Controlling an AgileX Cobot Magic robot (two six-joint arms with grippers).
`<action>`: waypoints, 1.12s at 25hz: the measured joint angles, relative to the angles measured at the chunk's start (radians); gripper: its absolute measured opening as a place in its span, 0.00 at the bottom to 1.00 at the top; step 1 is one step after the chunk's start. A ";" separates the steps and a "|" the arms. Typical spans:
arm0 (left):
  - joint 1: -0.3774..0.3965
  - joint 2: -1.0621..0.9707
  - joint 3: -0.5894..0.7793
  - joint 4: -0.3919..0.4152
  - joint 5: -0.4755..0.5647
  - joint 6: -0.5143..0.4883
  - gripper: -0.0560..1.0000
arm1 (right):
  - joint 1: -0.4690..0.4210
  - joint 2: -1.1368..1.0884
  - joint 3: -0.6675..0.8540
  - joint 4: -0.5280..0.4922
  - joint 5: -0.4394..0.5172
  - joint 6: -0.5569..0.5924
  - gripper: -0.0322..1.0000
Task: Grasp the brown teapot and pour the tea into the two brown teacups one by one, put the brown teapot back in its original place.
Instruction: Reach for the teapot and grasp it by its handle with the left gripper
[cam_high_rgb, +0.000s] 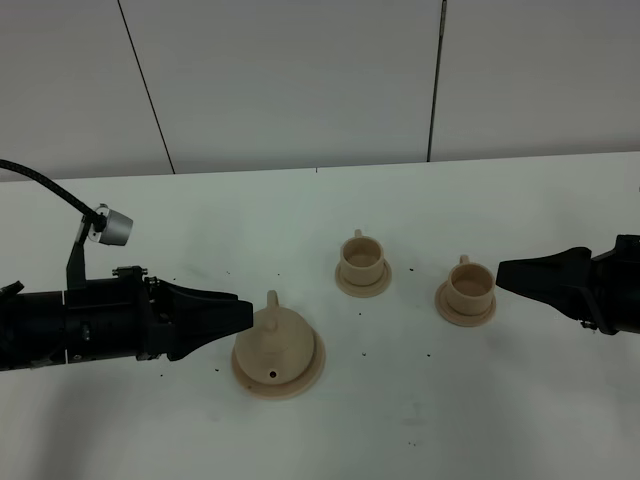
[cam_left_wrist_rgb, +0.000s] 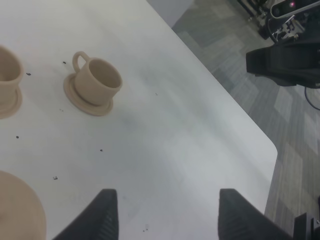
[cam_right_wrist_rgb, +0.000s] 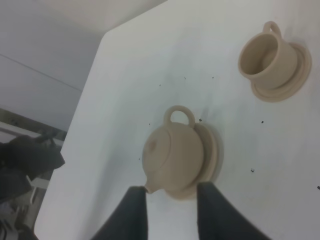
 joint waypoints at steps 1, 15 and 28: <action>0.000 0.000 0.000 0.000 0.000 0.000 0.54 | 0.000 0.000 0.000 0.000 0.000 0.000 0.26; 0.000 0.000 0.000 -0.001 0.000 0.000 0.54 | 0.000 0.000 0.000 0.001 -0.001 0.000 0.26; 0.000 0.000 0.000 -0.072 0.000 0.004 0.54 | 0.000 0.000 0.000 0.040 -0.001 -0.026 0.26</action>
